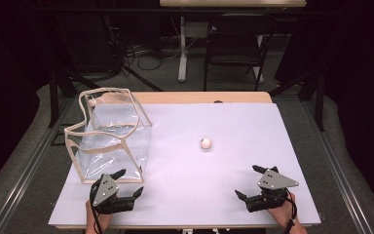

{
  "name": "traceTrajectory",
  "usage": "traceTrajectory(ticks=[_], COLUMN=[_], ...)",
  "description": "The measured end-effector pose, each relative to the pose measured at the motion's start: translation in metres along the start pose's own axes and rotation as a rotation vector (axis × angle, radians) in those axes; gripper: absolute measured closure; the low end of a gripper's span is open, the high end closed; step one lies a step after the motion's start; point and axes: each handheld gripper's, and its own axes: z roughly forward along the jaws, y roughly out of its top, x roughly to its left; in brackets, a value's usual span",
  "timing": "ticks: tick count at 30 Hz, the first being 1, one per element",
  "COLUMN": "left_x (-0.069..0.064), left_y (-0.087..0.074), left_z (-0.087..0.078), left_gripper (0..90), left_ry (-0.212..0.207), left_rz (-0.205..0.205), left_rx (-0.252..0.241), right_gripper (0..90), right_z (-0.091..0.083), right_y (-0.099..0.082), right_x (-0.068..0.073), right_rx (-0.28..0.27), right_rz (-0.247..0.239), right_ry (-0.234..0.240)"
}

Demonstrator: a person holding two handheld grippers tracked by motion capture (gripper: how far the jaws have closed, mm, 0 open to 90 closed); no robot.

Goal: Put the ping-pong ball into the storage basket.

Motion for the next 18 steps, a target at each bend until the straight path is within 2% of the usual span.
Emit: traceTrajectory(ticks=[8, 18], left_x=[-0.0016, -0.0025], left_y=[-0.0004, -0.0008], left_z=[0.0008, 0.0003], left_gripper=[16.1, 16.2], left_ry=[0.009, 0.001], left_rz=[0.008, 0.011], left_rx=[0.01, 0.008], right_gripper=[0.7, 1.1], right_z=[0.0059, 0.008], right_y=[-0.0006, 0.0014], right_x=[-0.0021, -0.0031], right_rx=[0.022, 0.045], right_rz=[0.0, 0.009], right_ry=[0.022, 0.023])
